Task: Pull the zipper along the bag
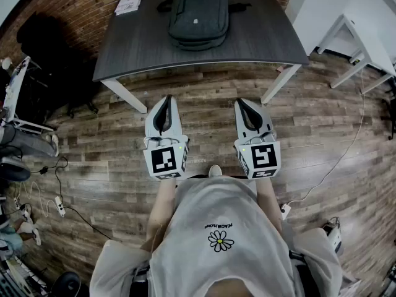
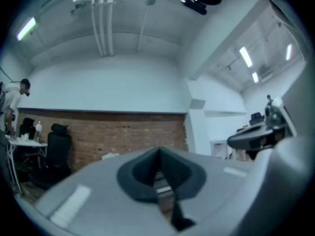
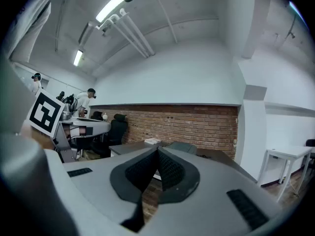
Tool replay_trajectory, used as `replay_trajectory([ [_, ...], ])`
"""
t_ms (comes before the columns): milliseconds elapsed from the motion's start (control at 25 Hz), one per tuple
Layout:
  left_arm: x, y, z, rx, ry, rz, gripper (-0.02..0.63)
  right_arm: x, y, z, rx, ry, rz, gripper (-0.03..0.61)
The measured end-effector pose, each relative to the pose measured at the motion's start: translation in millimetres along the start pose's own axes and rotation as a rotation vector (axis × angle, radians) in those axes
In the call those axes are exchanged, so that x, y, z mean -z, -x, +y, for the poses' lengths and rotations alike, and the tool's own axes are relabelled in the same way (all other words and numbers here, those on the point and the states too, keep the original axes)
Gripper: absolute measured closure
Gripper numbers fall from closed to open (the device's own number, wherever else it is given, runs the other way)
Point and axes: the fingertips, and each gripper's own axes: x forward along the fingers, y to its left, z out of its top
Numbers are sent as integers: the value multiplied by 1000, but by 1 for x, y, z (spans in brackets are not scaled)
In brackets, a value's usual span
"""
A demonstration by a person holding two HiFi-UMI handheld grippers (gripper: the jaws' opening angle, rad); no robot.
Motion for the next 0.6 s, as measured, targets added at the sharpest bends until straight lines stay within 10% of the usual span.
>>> replay_trajectory([
  [600,13,-7,8,-28,2,25,615,17,-11,-8,-21,-53,2,578],
])
